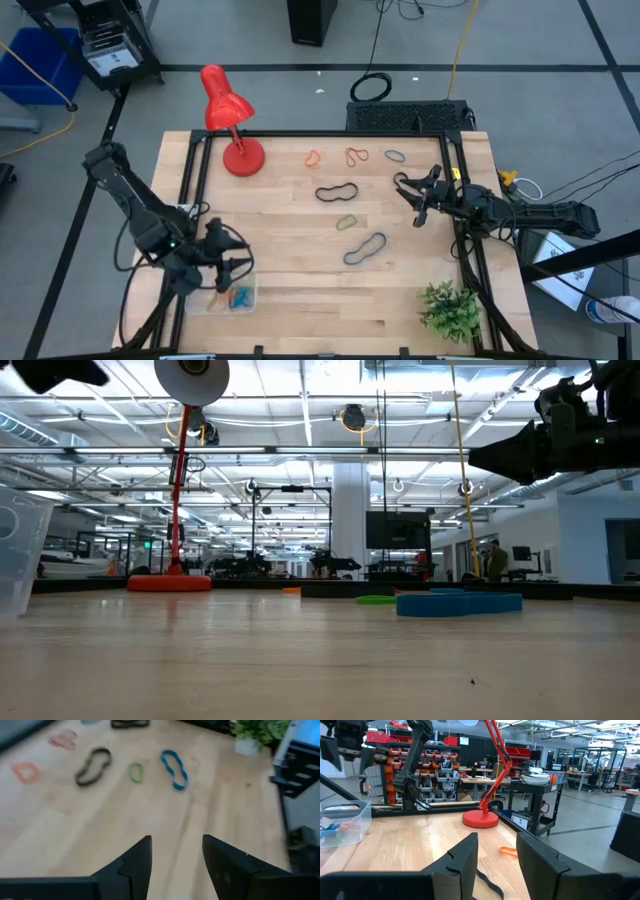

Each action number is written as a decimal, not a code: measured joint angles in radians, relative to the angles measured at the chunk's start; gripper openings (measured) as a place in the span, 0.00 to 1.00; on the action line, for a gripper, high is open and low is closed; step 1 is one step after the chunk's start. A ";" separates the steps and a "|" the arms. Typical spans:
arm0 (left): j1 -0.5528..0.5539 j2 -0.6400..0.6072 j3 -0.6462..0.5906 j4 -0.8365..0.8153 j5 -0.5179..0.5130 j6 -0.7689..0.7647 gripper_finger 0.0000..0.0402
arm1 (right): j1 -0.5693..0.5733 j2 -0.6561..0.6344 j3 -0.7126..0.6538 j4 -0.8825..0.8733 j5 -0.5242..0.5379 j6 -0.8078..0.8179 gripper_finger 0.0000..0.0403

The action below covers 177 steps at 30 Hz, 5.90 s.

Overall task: Pick and place rubber bands into bin
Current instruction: Put the left black rubber band into the transparent bin

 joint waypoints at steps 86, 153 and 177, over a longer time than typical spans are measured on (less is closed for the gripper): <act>0.834 0.271 -0.110 0.754 0.492 0.799 0.45 | 0.000 0.000 0.000 0.003 -0.003 -0.004 0.32; 1.037 0.913 0.310 0.432 0.507 0.401 0.33 | 0.000 0.018 0.000 -0.001 0.001 -0.011 0.32; 0.930 0.552 0.309 0.341 0.682 0.673 0.02 | -0.001 0.018 0.000 -0.003 -0.001 -0.010 0.32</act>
